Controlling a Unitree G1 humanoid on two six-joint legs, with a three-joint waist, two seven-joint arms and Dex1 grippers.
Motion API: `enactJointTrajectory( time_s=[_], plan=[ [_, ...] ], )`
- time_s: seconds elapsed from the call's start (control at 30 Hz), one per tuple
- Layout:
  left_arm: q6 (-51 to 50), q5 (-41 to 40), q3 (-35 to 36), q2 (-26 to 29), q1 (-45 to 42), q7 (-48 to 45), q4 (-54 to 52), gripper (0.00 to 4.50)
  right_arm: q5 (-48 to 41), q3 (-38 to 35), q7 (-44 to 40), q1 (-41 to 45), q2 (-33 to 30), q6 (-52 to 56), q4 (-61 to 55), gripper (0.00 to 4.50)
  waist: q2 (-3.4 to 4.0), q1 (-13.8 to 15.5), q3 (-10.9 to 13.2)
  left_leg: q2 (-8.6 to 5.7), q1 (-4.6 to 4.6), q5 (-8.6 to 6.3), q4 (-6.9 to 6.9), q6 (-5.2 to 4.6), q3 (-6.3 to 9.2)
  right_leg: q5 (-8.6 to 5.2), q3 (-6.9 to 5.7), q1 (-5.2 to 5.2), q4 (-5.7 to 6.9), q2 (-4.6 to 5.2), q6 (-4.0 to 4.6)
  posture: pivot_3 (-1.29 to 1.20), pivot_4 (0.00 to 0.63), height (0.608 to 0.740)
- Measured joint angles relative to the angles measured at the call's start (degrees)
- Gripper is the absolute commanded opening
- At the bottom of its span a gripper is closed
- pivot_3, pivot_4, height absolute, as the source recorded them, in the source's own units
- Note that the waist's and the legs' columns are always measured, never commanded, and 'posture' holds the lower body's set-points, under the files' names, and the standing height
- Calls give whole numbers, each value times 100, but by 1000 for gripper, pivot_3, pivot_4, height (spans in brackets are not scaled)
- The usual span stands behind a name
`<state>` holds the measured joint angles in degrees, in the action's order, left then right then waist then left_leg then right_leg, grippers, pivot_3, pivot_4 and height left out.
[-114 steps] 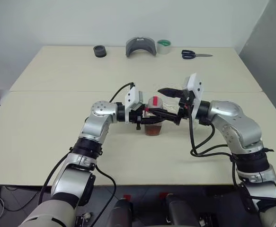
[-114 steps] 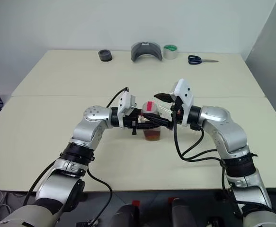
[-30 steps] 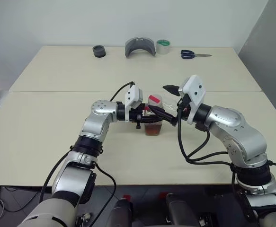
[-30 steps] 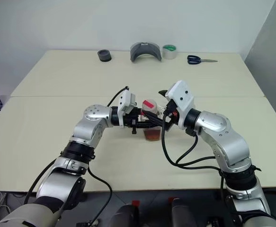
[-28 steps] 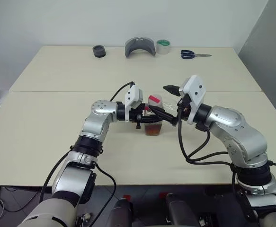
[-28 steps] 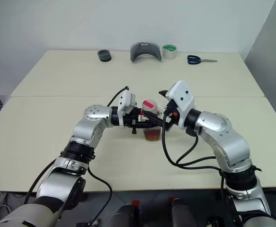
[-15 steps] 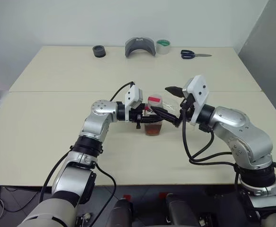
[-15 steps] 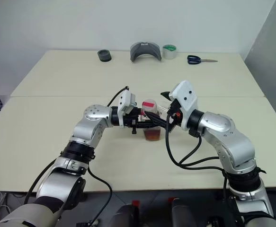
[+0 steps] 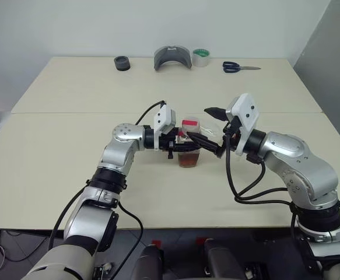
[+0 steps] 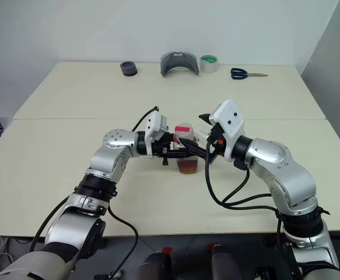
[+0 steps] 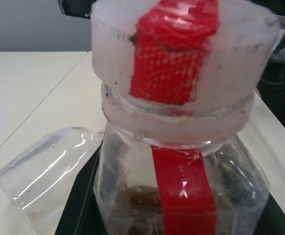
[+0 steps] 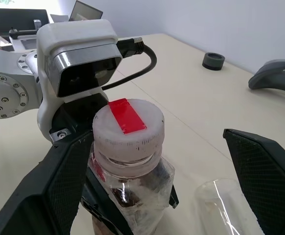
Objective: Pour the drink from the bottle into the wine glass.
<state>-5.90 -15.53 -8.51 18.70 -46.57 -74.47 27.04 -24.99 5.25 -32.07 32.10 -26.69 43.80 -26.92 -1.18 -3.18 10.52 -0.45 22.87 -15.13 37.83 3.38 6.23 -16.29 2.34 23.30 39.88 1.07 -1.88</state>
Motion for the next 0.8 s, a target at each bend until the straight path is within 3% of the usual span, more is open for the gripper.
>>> enactJointTrajectory(
  time_s=[0.8],
  plan=[
    [0,0,0,0,0,0,0,1709,-111,-81,1,-9,-59,71,-62,4500,0,0,0,0,0,0,0,0,0,0,0,0,0,0,0,0,150,740]
  ],
)
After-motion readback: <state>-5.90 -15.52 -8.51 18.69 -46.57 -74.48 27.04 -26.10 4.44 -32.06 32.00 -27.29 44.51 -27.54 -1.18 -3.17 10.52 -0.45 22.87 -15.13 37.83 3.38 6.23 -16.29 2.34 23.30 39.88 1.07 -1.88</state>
